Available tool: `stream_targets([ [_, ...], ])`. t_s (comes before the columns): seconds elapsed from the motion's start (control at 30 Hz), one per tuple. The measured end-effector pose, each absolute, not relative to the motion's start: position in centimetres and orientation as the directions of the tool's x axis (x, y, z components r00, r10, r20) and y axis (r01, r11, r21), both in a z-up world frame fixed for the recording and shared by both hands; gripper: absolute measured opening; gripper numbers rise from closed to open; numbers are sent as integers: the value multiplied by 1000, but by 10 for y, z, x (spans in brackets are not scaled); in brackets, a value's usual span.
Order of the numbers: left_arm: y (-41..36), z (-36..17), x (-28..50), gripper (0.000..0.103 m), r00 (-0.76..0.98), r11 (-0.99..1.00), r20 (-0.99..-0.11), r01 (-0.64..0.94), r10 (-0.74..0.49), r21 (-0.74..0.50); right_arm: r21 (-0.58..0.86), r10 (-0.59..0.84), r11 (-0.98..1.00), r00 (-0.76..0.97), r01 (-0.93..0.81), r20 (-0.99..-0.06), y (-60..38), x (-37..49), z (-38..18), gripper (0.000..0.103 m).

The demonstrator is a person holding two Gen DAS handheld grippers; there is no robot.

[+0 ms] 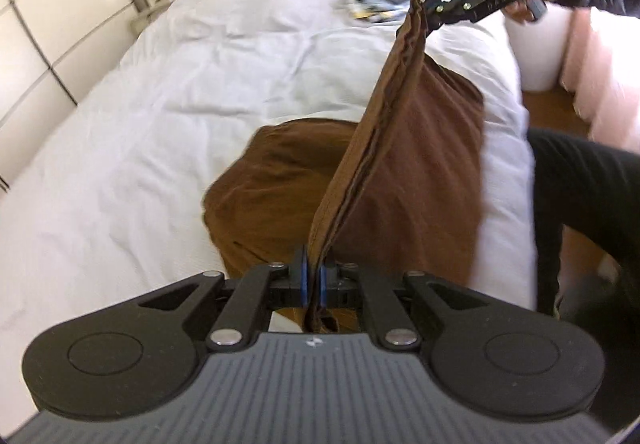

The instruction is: Fold clothes

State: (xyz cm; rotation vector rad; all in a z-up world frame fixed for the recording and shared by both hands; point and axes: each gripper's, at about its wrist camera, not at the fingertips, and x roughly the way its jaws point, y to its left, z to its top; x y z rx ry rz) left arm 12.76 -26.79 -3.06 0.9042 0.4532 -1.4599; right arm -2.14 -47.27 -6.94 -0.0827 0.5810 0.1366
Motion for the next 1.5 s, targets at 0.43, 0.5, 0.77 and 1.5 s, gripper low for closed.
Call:
stream_targets([
  [0.43,-268,-80,247,25,109,307,-653,931,-749,-197,324,162,944,777,56,-608,-581,74,-149,21],
  [0.5,-254,-84,252,25,107,348,-620,894,-777,-281,368,181,928,781,67,-598,-584,69,-158,21],
  [0.77,-254,-109,265,28,77,388,-546,786,-834,-482,468,205,877,800,106,-564,-595,62,-172,47],
  [1.5,-284,-103,291,6,102,427,-537,734,-838,-528,571,154,801,860,180,-487,-617,80,-181,11],
])
